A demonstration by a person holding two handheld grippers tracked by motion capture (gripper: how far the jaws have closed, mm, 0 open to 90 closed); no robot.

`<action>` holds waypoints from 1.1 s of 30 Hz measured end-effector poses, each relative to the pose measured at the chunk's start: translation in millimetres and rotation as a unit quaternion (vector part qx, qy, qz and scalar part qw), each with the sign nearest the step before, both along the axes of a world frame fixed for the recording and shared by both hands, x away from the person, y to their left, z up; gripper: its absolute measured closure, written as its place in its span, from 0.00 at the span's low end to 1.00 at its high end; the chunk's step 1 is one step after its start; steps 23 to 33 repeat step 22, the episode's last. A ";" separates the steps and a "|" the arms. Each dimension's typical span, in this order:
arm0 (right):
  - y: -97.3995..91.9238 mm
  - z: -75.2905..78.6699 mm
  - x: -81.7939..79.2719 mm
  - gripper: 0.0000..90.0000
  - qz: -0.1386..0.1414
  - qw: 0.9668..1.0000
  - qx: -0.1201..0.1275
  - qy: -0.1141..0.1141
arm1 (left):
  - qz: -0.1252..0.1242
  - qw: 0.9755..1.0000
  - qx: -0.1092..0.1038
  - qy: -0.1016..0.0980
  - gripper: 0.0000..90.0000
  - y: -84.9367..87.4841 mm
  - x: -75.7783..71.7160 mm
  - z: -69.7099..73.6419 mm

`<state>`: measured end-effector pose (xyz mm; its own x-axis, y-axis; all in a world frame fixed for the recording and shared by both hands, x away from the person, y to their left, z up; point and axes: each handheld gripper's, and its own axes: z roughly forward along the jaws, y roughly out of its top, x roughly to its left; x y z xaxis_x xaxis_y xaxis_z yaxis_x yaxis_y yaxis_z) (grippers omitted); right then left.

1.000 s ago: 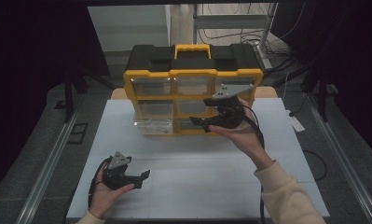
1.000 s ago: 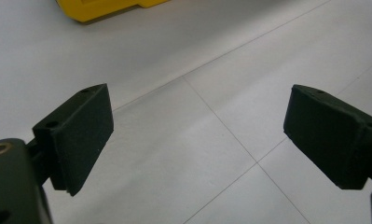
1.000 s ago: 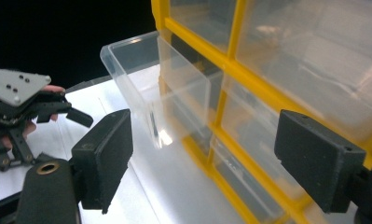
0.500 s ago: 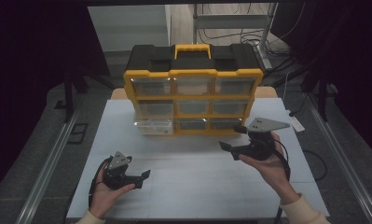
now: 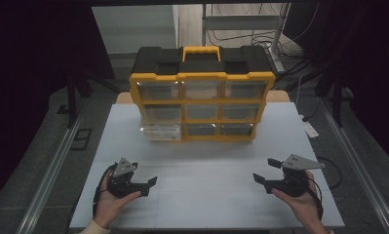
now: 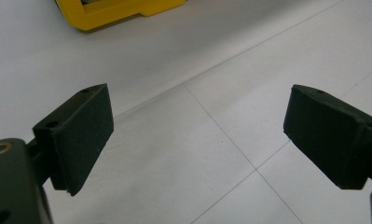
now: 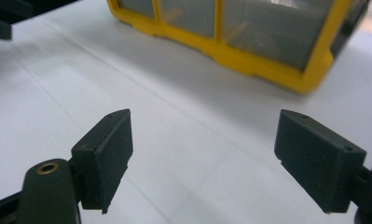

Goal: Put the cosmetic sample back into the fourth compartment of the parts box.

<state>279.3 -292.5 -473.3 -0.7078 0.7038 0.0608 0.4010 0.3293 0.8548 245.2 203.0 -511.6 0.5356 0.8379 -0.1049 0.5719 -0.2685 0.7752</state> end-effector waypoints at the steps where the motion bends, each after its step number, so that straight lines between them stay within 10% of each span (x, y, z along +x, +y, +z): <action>1: -3.2 -3.9 -0.5 0.22 -0.005 1.000 -0.001 0.002 | 0.000 1.000 0.000 0.000 0.10 0.1 0.1 -0.1; 33: -13.7 -22.4 1.5 0.21 -0.013 1.000 -0.001 0.003 | 0.006 1.000 -0.004 -0.012 0.10 0.7 1.3 1.6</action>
